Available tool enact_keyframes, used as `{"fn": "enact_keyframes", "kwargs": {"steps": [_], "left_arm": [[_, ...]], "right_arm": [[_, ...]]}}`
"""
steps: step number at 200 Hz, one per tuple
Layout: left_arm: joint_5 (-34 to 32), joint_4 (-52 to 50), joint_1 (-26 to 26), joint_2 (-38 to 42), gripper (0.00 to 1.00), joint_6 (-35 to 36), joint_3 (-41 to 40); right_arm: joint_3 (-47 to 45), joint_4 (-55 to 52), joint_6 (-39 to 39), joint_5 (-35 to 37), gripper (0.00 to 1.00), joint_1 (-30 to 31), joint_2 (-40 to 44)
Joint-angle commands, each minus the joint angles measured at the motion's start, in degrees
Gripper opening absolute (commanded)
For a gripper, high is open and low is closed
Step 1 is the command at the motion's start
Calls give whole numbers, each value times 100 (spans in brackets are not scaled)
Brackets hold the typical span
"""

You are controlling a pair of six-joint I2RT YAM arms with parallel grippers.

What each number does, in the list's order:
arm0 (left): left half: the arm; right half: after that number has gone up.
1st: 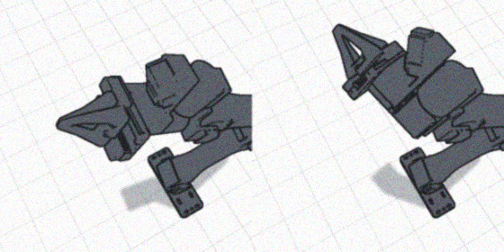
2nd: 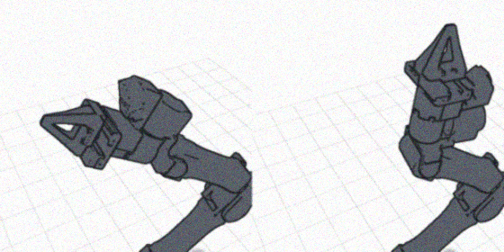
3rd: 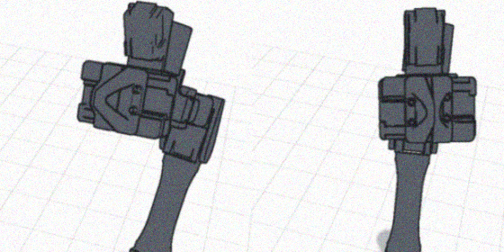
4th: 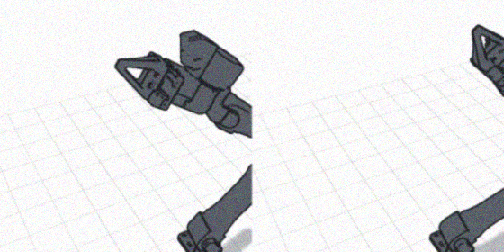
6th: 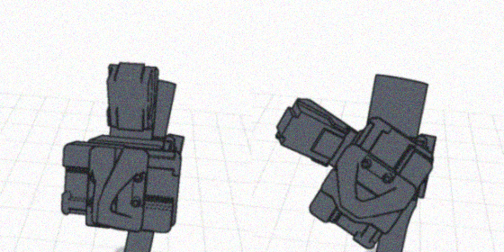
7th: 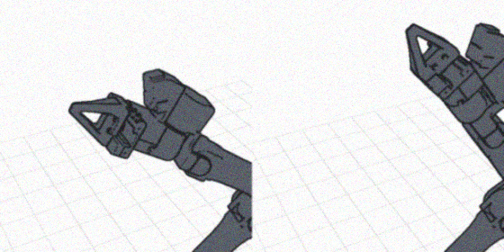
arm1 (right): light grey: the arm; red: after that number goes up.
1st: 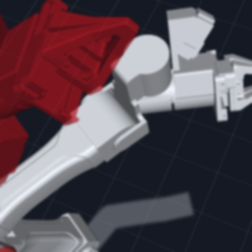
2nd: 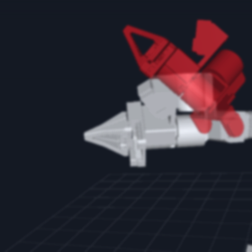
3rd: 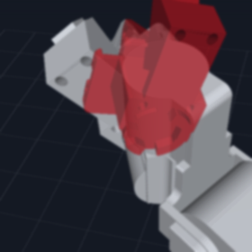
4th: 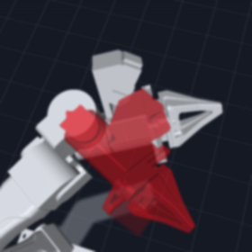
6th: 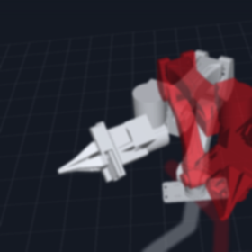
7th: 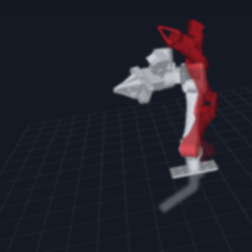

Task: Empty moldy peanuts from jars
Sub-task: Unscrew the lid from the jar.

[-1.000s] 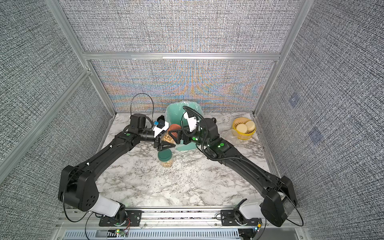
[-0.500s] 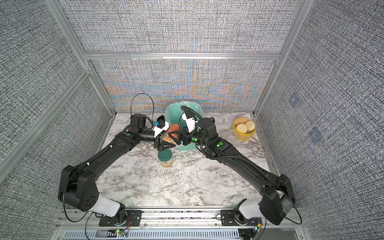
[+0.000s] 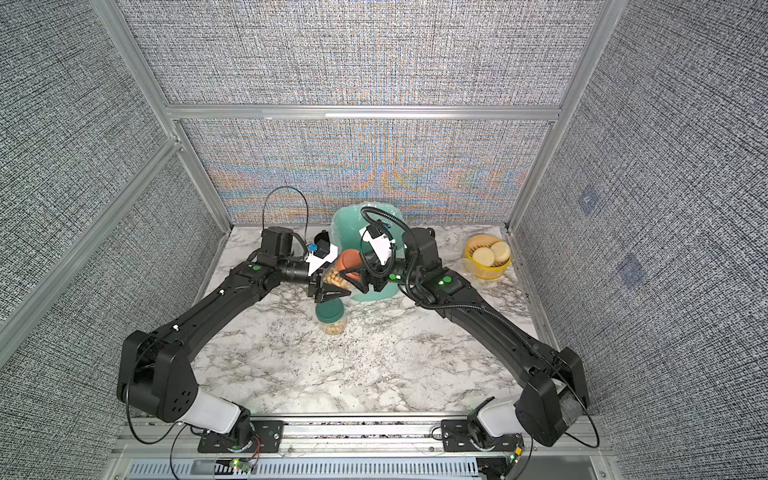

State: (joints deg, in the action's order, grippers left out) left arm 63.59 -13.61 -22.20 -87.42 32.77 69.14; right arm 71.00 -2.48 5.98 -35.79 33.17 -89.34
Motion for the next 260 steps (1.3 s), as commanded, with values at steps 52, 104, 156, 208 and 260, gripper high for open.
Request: {"fn": "enact_keyframes", "kwargs": {"steps": [52, 104, 156, 208, 260], "left_arm": [[337, -420, 14, -17, 0, 294, 134], [374, -582, 22, -84, 0, 428, 212], [342, -556, 22, -83, 0, 416, 205], [338, -504, 22, -109, 0, 383, 196], [155, -118, 27, -25, 0, 181, 33]], "right_arm": [[506, -755, -3028, -1285, 67, -255, -83], [681, -901, -3872, -1314, 75, -384, -172], [713, -562, -3353, -1285, 98, -443, -171], [626, -206, -2534, -1183, 98, -439, -51], [159, 468, -720, -704, 98, -430, 232]]}}
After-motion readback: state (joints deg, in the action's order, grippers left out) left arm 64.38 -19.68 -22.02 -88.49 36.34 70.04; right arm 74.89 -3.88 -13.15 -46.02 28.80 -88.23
